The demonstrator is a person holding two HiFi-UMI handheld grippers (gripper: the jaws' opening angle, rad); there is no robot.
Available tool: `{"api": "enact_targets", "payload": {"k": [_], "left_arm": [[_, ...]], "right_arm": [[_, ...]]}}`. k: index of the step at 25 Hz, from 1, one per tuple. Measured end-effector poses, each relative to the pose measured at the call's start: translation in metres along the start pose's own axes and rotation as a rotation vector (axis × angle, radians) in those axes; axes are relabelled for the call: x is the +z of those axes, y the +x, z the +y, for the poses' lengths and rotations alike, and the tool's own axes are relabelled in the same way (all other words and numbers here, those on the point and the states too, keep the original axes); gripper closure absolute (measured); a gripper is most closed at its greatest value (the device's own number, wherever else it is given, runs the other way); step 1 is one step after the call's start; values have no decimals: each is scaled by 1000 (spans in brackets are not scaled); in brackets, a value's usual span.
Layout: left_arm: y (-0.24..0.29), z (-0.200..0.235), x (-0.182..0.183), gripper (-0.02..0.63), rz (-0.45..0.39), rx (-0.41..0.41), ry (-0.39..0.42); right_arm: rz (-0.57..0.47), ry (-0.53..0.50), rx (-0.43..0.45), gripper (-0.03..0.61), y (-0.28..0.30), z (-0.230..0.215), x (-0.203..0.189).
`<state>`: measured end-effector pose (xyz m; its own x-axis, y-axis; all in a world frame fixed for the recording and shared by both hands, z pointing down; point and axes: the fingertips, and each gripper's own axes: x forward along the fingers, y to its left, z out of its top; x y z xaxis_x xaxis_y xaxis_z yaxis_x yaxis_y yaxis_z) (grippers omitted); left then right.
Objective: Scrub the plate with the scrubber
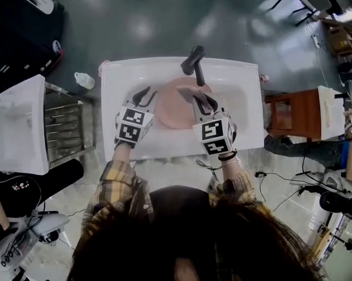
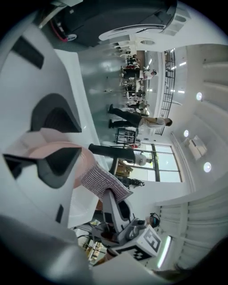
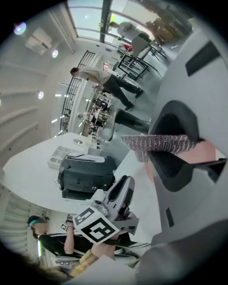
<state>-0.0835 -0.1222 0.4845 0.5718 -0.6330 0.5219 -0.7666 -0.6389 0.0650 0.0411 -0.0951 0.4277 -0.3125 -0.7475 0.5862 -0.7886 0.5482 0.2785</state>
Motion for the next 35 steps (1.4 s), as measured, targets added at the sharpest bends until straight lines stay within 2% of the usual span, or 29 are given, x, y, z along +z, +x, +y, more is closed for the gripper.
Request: {"api": "enact_targets", "payload": {"k": [7, 12, 16, 22, 35], "left_arm": [[-42, -7, 71, 532, -163, 30, 38], [-70, -18, 112, 532, -278, 10, 17], [-92, -22, 137, 555, -360, 2, -9], [-107, -32, 149, 587, -404, -31, -15], [-115, -56, 168, 597, -430, -92, 8]], "right_arm": [[-204, 128, 30, 492, -34, -9, 69], [-322, 191, 49, 492, -55, -13, 105], [-378, 209, 46, 494, -67, -14, 122], [-420, 217, 40, 494, -73, -13, 130], [-455, 242, 42, 494, -88, -19, 133]]}}
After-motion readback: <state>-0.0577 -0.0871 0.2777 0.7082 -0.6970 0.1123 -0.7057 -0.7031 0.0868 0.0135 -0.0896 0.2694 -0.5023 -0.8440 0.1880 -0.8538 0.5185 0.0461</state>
